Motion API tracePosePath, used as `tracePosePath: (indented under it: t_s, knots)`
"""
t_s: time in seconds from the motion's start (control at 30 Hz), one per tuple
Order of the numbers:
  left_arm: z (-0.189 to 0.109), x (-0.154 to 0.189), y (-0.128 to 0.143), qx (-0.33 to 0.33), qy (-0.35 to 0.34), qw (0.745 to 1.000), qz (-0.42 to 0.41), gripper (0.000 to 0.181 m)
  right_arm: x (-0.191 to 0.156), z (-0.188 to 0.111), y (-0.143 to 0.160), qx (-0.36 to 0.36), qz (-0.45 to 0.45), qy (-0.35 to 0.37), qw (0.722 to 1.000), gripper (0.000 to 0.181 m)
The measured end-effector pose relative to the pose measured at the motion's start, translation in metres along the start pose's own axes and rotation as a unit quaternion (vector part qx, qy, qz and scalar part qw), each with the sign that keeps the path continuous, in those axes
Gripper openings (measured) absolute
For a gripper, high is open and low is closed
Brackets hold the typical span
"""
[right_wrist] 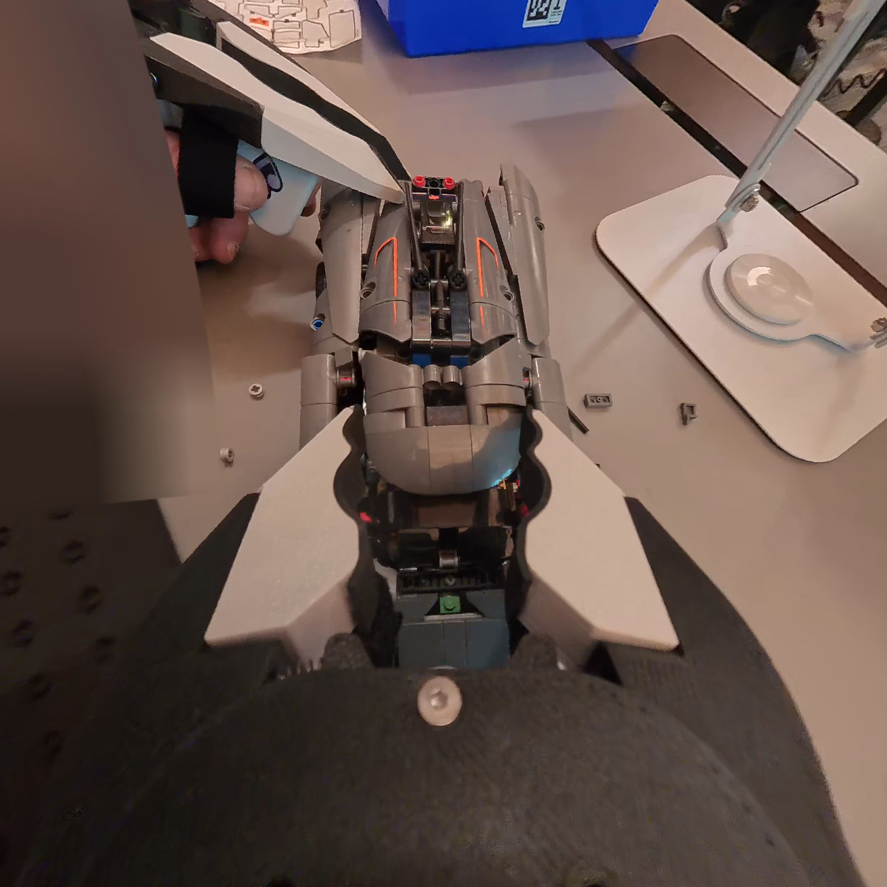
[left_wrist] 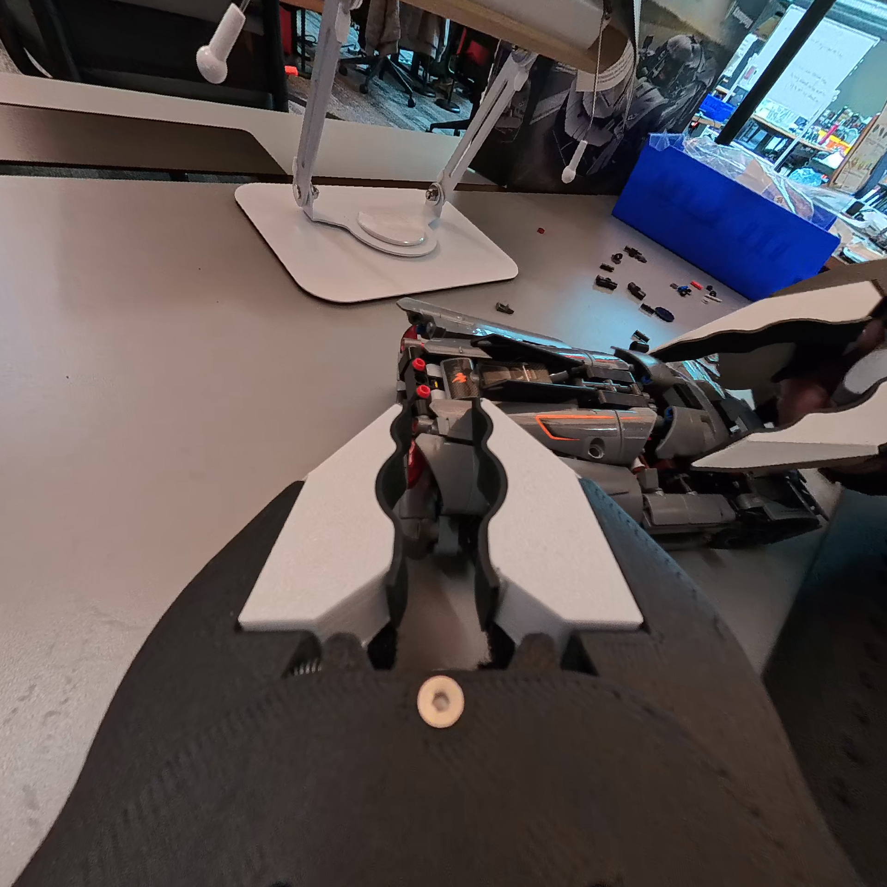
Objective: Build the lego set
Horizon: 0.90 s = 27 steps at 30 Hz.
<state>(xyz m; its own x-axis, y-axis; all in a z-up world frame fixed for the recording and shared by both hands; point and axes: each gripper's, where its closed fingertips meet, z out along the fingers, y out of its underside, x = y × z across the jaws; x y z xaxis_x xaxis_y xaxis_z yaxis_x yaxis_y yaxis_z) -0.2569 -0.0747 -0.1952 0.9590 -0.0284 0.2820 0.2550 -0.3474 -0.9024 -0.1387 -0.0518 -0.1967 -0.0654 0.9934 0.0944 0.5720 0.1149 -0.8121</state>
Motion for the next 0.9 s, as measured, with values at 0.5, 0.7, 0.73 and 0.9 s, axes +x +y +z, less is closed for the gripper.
tracePosePath:
  t_s: [0.5,0.7,0.73,0.9]
  knots:
    - [0.001,0.0017,0.0004,-0.002,0.001,1.0,0.004,0.022,-0.0013,0.0023,-0.0029,0.006,0.002,0.013,1.0,0.063]
    - [0.0008,-0.0005,-0.0009,0.002,-0.008,1.0,0.006,0.02,-0.0011,0.0042,-0.0041,0.004,0.001,0.0,1.0,0.063]
    - [0.0008,-0.0011,-0.0011,0.002,-0.007,1.0,0.003,0.02,-0.0011,0.0049,-0.0039,0.003,0.004,-0.005,1.0,0.063]
    - [0.0005,-0.0026,-0.0016,0.004,-0.006,1.0,-0.003,0.02,-0.0012,0.0067,-0.0039,0.0,0.008,-0.02,1.0,0.064]
